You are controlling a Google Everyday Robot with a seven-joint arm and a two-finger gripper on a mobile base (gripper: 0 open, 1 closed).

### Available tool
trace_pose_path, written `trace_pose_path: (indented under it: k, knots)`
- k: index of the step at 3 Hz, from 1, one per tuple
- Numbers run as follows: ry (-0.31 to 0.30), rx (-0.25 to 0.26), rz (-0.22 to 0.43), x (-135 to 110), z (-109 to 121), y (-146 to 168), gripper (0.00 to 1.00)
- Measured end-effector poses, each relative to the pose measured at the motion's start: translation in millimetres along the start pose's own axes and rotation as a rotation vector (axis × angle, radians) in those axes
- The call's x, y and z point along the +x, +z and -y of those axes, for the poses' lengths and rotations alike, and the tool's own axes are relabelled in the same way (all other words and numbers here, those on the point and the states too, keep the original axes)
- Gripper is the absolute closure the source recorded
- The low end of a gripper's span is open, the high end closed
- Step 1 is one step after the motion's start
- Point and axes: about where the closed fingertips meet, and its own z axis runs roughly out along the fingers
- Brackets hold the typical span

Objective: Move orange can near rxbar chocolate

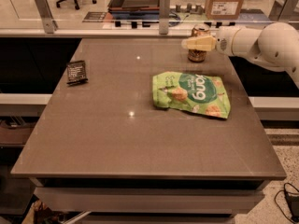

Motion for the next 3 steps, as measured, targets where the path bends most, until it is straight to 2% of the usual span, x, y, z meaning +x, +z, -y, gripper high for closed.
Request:
trace_pose_path:
  k: [1,3]
  knots:
    - [-0.002,-0.012,0.028,1.4,-3.5,7.8,0.19]
    - [-0.001,-0.02,0.025,2.0,-7.9,12.1,0.64]
